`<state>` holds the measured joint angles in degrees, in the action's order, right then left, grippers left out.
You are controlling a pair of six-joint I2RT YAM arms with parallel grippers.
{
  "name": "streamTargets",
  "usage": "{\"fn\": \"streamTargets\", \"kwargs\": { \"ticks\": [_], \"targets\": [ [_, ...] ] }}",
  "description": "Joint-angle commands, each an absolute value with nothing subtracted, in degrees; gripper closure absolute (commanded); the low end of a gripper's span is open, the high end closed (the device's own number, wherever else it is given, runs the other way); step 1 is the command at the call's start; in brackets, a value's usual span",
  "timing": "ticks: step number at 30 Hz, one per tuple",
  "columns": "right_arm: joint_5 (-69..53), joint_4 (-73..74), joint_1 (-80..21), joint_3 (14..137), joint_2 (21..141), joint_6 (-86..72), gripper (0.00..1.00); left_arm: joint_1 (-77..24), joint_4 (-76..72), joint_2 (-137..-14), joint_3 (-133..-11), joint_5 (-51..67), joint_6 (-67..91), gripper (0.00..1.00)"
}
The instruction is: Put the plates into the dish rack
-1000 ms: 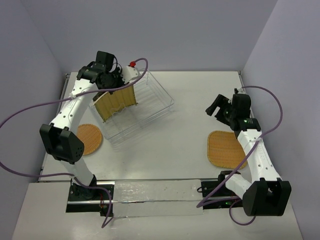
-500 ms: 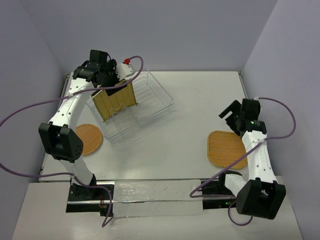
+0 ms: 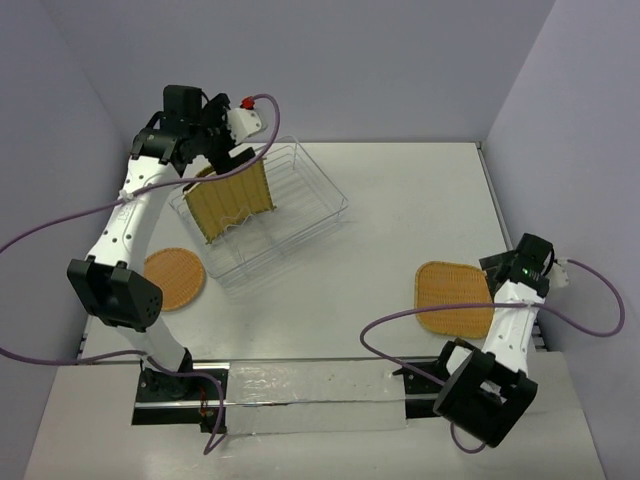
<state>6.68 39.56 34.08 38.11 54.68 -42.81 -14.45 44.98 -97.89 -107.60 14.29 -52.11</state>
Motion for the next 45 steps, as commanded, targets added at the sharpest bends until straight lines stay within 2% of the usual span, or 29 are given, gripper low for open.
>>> {"fn": "streamTargets", "kwargs": {
  "ticks": [1, 7, 14, 20, 25, 31, 37, 43, 45],
  "targets": [
    [11.6, 39.5, 42.0, 35.0, 49.9, -43.9, 0.11, -14.1, 38.9, -91.7, -106.6, 22.2, -51.6, 0.01],
    [11.5, 36.6, 51.4, 30.8, 50.7, -40.0, 0.11, -14.2, 32.4, -88.2, -104.1, 28.8, -43.4, 0.01],
    [-2.2, 30.2, 54.9, 26.6, 56.3, -39.0, 0.11, -14.2, 15.7, -85.7, -101.2, 36.4, -20.3, 0.01],
    [-12.8, 24.9, 54.9, 22.9, 60.0, -37.4, 0.12, -14.2, 4.3, -83.5, -92.4, 41.4, -10.5, 0.01],
    [-18.4, 24.1, 54.9, 21.2, 59.0, -36.1, 0.13, -14.2, 2.1, -84.6, -91.2, 41.6, -5.8, 0.01],
    [-24.8, 24.2, 54.9, 19.6, 57.3, -33.1, 0.15, -14.2, 5.0, -89.8, -96.0, 42.8, -2.4, 0.01],
    [-28.0, 23.1, 54.2, 19.2, 59.4, -30.8, 0.23, -14.3, 4.6, -93.1, -97.5, 48.2, -0.5, 0.01],
    [-26.9, 22.7, 50.1, 19.8, 60.4, -30.8, 0.37, -15.0, 3.9, -92.0, -96.0, 45.8, 1.7, 0.0],
    [-25.4, 22.5, 47.7, 20.5, 61.2, -30.9, 0.5, -15.7, 4.0, -91.4, -95.6, 44.8, 1.5, 0.01]
  ]
}}
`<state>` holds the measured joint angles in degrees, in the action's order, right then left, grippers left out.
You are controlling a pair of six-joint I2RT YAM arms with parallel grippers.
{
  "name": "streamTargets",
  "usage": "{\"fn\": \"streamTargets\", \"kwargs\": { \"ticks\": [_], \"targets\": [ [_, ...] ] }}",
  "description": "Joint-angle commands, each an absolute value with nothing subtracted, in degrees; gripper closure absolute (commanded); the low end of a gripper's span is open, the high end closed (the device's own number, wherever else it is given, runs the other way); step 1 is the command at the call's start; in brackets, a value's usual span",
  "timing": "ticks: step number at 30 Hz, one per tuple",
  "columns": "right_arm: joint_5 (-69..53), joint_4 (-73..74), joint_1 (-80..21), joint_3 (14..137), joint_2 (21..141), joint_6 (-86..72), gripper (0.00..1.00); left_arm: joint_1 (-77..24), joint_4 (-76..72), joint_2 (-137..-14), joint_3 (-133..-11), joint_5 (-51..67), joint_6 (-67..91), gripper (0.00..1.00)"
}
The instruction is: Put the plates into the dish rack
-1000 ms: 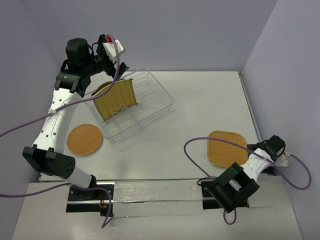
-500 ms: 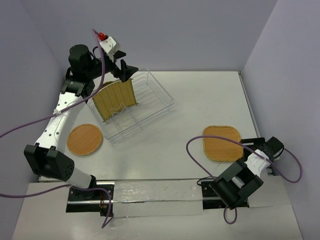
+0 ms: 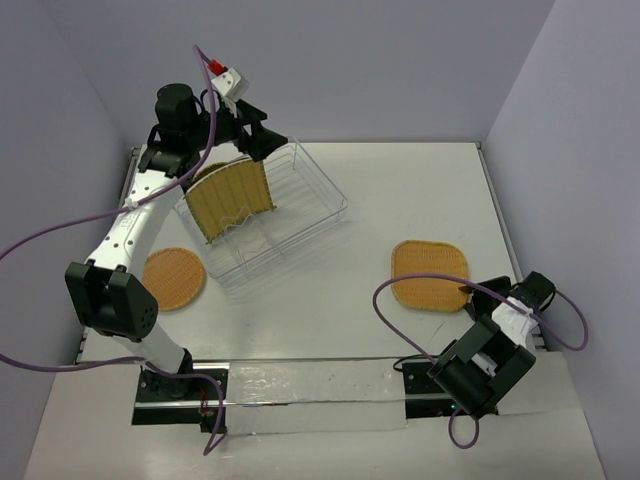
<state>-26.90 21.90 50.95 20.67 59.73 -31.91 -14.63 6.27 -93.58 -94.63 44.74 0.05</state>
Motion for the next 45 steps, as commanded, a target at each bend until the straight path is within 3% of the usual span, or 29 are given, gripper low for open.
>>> {"fn": "streamTargets", "kwargs": {
  "ticks": [1, 4, 5, 7, 23, 27, 45],
  "targets": [
    [-25.1, 22.5, 47.0, 20.6, 61.4, -31.0, 0.55, -15.9, 4.1, -91.1, -95.5, 44.4, 1.4, 0.01],
    [-25.0, 21.7, 44.7, 21.3, 61.8, -30.6, 0.81, -16.8, 4.7, -89.9, -94.4, 42.3, 0.8, 0.01],
    [-25.1, 21.7, 44.6, 21.3, 61.7, -30.5, 0.81, -16.8, 4.7, -89.6, -94.1, 41.7, 0.8, 0.01],
    [-26.1, 21.5, 43.3, 21.6, 60.7, -30.2, 1.0, -17.6, 5.2, -88.5, -93.2, 40.5, 0.6, 0.01],
    [-36.3, 17.9, 38.0, 28.3, 36.4, -34.5, 1.0, -23.4, 3.9, -86.0, -88.4, 39.6, 5.8, 0.01],
    [-40.1, 13.8, 37.5, 28.1, 34.5, -37.8, 1.0, -25.5, 2.8, -87.7, -87.4, 43.6, 9.2, 0.01],
    [-47.3, 3.1, 35.0, 21.6, 33.8, -47.2, 1.0, -34.5, 2.9, -100.2, -85.4, 41.8, 22.4, 0.01]
  ]
}}
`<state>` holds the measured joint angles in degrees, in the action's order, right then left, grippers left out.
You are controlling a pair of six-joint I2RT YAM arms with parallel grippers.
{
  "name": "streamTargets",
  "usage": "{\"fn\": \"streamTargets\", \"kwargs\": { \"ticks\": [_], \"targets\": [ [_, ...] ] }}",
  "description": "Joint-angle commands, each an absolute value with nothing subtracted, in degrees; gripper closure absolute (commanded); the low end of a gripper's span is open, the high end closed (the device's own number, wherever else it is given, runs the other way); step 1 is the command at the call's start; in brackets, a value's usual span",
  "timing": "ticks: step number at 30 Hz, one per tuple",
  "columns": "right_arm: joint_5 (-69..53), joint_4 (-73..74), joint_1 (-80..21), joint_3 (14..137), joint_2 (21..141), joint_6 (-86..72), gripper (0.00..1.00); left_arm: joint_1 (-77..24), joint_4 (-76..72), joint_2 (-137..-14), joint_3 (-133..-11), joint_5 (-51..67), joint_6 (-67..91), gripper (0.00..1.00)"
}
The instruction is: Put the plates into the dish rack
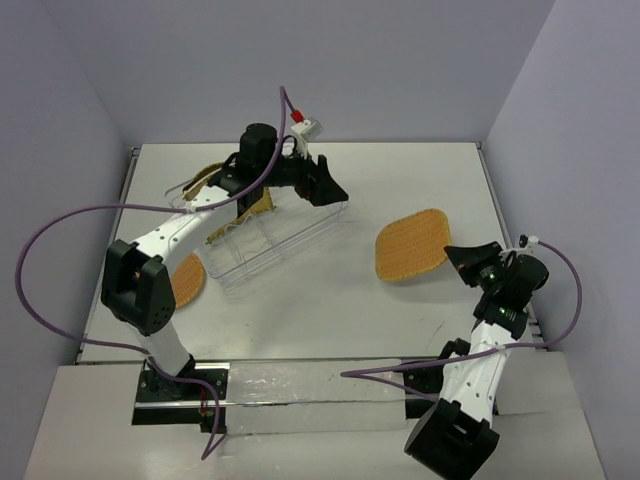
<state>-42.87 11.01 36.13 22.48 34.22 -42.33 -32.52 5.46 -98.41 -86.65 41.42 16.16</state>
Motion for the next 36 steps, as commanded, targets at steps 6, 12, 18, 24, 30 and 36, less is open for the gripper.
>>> {"fn": "streamTargets", "kwargs": {
  "ticks": [6, 12, 18, 24, 30, 36],
  "targets": [
    [-47.3, 1.7, 33.8, 19.9, 35.2, -49.9, 1.0, -38.1, -1.6, -102.2, -80.3, 37.6, 29.1, 0.01],
    [-47.3, -2.3, 32.5, 17.3, 37.6, -55.7, 1.0, -40.2, -6.7, -103.3, -75.1, 34.8, 36.9, 0.01],
    [-46.0, -3.0, 30.7, 16.7, 39.3, -57.5, 1.0, -43.0, -9.0, -102.8, -70.4, 27.3, 42.3, 0.01],
    [-45.1, -3.0, 29.6, 16.6, 40.9, -58.3, 1.0, -45.3, -10.2, -102.7, -66.7, 21.1, 46.7, 0.01],
    [-44.4, -2.8, 28.7, 16.5, 41.3, -58.6, 1.0, -45.6, -9.4, -103.3, -64.5, 18.6, 50.3, 0.01],
    [-43.3, -2.5, 28.5, 16.1, 41.6, -58.8, 1.0, -45.6, -11.4, -105.2, -62.2, 19.8, 53.9, 0.01]
  ]
}}
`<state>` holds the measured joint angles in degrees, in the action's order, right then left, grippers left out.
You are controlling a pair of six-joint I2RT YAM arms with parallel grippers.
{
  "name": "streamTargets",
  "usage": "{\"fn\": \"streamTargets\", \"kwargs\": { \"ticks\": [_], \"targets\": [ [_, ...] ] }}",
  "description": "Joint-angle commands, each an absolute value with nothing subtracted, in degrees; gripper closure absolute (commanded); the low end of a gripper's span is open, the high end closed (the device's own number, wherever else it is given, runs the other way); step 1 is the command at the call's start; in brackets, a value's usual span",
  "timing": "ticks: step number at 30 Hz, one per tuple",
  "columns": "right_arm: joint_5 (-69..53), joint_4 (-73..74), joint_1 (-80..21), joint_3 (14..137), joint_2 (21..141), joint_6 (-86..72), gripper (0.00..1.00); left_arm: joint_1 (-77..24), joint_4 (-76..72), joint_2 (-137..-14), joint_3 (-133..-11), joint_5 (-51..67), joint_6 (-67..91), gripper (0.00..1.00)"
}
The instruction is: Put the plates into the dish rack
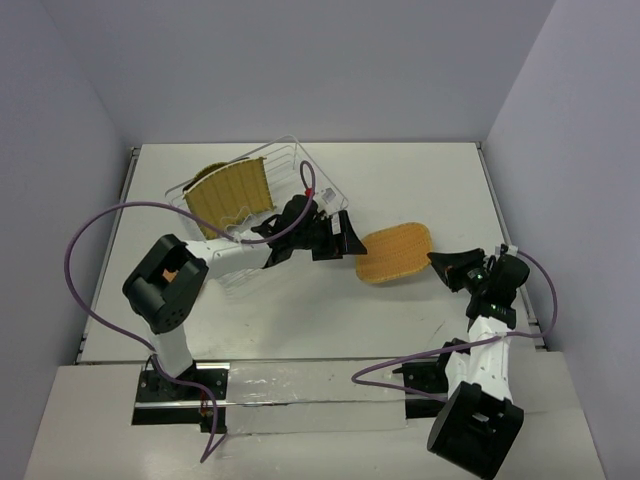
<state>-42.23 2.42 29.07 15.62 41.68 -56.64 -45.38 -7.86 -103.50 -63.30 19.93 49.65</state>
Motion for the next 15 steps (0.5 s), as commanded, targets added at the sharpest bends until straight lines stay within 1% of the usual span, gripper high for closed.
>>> {"fn": "streamTargets", "kwargs": {
  "ticks": [1, 7, 15],
  "targets": [
    [-43.2, -2.5, 28.5, 16.0, 41.6, -58.8, 1.0, -45.6, -12.5, -105.6, -61.9, 20.6, 54.5, 0.01],
    [-42.9, -2.5, 27.8, 14.6, 41.5, -60.2, 1.0, -45.6, -19.7, -107.5, -59.1, 23.9, 59.7, 0.01],
    [-42.0, -3.0, 26.1, 13.5, 40.3, -63.1, 1.0, -47.0, -21.7, -108.1, -57.5, 24.3, 62.2, 0.01]
  ]
}}
